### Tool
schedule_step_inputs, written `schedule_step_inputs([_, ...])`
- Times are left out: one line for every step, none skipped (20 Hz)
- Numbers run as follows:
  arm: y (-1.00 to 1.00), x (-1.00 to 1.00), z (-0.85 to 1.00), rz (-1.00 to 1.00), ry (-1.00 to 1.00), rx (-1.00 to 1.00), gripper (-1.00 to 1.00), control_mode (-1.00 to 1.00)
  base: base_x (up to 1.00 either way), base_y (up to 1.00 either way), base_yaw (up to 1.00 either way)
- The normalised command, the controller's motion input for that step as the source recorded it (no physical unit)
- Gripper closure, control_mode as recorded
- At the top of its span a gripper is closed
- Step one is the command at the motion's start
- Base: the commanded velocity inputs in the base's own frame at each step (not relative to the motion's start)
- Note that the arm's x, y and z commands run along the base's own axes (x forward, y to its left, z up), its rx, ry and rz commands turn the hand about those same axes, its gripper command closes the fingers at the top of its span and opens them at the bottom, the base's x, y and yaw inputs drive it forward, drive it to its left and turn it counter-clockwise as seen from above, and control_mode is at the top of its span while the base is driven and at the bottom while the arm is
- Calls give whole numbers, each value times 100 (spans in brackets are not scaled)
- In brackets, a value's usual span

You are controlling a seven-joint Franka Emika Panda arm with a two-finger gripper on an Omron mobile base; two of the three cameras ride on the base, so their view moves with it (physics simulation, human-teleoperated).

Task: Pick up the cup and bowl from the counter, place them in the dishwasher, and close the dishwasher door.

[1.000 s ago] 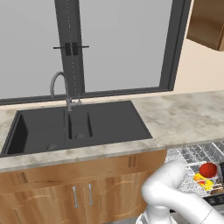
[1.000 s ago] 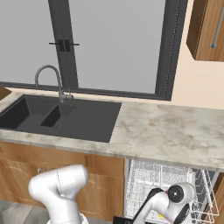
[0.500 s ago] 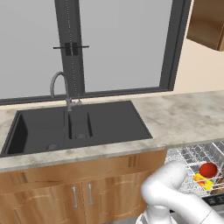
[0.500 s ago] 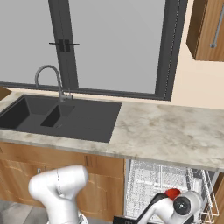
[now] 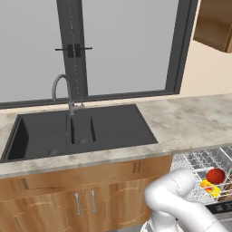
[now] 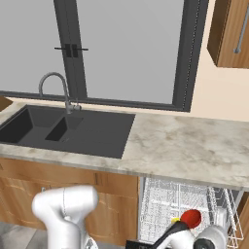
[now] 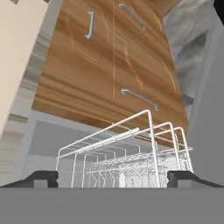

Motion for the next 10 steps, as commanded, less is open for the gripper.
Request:
schedule_step_inputs([0,-66,13,7,-12,-1,-100,-100,0,0,0])
schedule_step_inputs([0,-67,9,8,-12,-1,-100,-100,0,0,0])
schedule_step_inputs([2,-70,8,9,-13,-1,-100,-100,0,0,0])
schedule_step_inputs([2,-74,5,9,-14,-1,-100,-100,0,0,0])
schedule_step_inputs([1,-72,4,10,-14,0,-100,-100,0,0,0])
schedule_step_inputs([1,-69,1,10,-15,-1,-100,-100,0,0,0])
schedule_step_inputs([2,-66,0,11,-16,0,-100,-100,0,0,0])
schedule_step_inputs([4,-66,0,11,-16,0,-100,-100,0,0,0])
schedule_step_inputs([4,-65,0,12,-16,0,-100,-100,0,0,0])
schedule_step_inputs([5,-69,0,11,-17,0,-100,-100,0,0,0])
